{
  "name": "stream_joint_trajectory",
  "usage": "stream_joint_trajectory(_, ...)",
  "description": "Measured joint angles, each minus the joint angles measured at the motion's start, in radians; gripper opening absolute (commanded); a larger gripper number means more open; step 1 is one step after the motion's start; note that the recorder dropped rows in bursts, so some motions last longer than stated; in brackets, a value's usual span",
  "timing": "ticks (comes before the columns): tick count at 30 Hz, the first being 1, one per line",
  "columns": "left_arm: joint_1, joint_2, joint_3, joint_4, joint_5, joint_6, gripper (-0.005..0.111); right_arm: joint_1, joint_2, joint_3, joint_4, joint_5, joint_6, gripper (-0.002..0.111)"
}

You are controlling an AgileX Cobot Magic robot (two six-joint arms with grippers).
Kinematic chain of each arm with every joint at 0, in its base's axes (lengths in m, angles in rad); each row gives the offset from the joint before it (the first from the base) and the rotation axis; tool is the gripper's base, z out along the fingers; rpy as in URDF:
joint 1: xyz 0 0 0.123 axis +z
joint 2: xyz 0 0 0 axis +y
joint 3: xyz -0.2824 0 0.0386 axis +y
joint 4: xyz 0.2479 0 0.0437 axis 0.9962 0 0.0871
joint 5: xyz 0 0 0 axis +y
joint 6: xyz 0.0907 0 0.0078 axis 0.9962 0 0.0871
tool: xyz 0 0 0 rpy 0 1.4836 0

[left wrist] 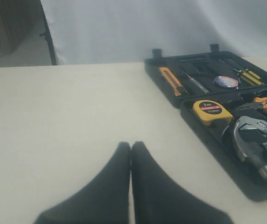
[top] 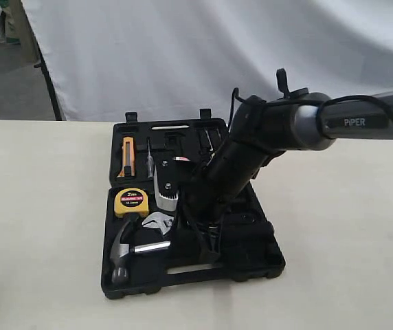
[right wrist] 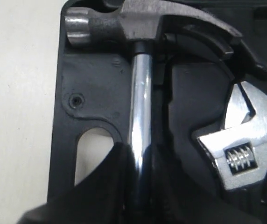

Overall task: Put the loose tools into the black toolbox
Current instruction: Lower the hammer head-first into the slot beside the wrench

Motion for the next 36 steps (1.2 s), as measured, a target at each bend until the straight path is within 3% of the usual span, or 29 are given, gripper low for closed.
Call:
stream_joint_trajectory(28, 0.000, 0.000, 0.000, 0.000, 0.000, 0.000, 0.000, 0.000, 0.022, -0.010, 0.001, -0.029, -0.002, 0.001)
stream_joint_trajectory(30, 0.000, 0.000, 0.000, 0.000, 0.000, 0.000, 0.000, 0.000, 0.022, -0.012, 0.001, -0.036, -0.002, 0.008)
stream_joint_trajectory(36, 0.000, 0.000, 0.000, 0.000, 0.000, 0.000, 0.000, 0.000, 0.022, -0.012, 0.000, -0.053, 0.014, 0.050)
